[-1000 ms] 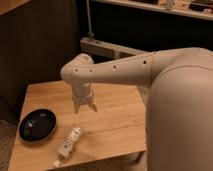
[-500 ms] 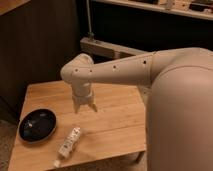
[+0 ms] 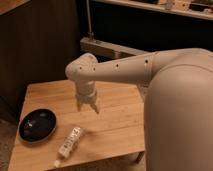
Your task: Place the bottle in the ceramic bowl
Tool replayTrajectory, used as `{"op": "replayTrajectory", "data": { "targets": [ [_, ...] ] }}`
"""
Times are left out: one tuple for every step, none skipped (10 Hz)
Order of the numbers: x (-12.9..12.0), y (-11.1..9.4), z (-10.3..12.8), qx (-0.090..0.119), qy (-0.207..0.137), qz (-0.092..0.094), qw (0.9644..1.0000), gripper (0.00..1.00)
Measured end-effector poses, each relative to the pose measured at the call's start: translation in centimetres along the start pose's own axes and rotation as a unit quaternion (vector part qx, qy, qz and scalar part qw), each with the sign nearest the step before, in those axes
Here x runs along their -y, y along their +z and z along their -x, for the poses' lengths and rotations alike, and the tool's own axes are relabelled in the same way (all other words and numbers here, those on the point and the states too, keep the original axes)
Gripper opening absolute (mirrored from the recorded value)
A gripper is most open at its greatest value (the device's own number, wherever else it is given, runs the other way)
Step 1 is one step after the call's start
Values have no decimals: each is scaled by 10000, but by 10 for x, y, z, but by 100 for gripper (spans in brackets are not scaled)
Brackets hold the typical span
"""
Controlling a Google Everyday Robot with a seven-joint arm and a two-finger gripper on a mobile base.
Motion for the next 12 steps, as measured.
{"op": "replayTrajectory", "data": {
  "targets": [
    [0,0,0,1,206,-3,9998,65],
    [-1,0,-1,-1,329,-2,9995,65],
    [0,0,0,-2,332,-9,9994,65],
    [-4,0,-3,-22,-965,17,9953,65],
    [-1,3,-4,-177,-905,108,9957,65],
    [10,13,-1,-436,-304,295,9981,65],
    [33,41,0,-955,480,787,9911,65],
    [46,55,3,-1180,733,1041,9848,65],
    [59,66,7,-1369,949,1305,9774,65],
    [61,69,7,-1520,1030,1557,9706,65],
    [65,70,7,-1692,1126,1883,9609,65],
    [64,69,7,-1751,1092,1990,9580,65]
  ]
}}
